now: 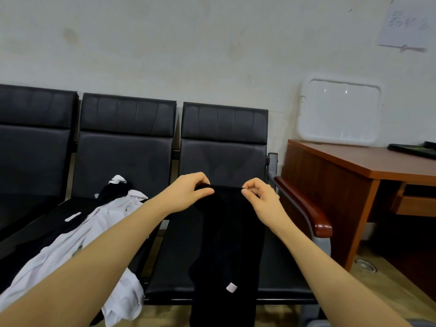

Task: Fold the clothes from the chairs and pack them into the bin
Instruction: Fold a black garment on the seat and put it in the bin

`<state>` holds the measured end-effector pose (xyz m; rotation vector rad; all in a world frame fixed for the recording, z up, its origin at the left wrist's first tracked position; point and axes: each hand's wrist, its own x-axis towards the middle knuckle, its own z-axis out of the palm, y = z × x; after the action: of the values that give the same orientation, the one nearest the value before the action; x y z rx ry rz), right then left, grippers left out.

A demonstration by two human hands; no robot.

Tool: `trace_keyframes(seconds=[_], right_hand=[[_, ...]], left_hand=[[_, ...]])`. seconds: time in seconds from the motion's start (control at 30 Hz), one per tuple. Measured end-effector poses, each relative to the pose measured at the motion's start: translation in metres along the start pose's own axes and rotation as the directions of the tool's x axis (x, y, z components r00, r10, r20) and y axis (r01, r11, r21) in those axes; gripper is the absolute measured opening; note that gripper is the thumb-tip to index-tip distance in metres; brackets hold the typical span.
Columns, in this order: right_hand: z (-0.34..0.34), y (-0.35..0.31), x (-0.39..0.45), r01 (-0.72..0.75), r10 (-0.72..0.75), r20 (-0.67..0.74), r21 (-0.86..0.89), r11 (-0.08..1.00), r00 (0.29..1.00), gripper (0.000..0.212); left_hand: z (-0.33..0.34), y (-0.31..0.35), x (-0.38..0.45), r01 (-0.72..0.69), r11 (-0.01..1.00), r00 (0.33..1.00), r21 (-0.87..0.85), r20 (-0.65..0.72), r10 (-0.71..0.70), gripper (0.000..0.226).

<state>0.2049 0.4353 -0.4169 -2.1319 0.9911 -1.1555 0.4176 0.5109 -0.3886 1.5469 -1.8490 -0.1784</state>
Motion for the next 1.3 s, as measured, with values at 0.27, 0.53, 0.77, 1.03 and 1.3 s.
trace_keyframes(seconds=[0.27,0.53,0.77,1.03,1.3], right_hand=[[0.001,0.003,-0.018,0.073,-0.076,-0.028,-0.093,0.993,0.997,0.014],[0.024,0.005,-0.024,0.066,-0.066,0.002,-0.002,0.998,0.998,0.017],[0.024,0.011,-0.020,-0.048,0.047,0.042,0.029,0.998,0.998,0.011],[0.043,0.008,-0.027,0.049,-0.049,-0.020,-0.004,0.999,0.999,0.039],[0.048,0.008,-0.024,0.070,-0.076,-0.137,-0.046,0.996,0.988,0.011]], left_hand=[[0.021,0.005,0.004,-0.005,0.998,0.999,-0.055,-0.054,0.002,0.011],[0.021,0.022,0.015,-0.112,0.993,0.993,-0.035,-0.037,0.111,0.015],[0.018,0.002,0.009,-0.022,0.999,1.000,0.032,-0.010,0.022,0.012],[0.026,0.008,0.013,-0.045,0.999,0.997,0.027,-0.055,0.046,0.020],[0.022,-0.003,0.011,-0.058,0.998,0.994,-0.008,-0.097,0.057,0.014]])
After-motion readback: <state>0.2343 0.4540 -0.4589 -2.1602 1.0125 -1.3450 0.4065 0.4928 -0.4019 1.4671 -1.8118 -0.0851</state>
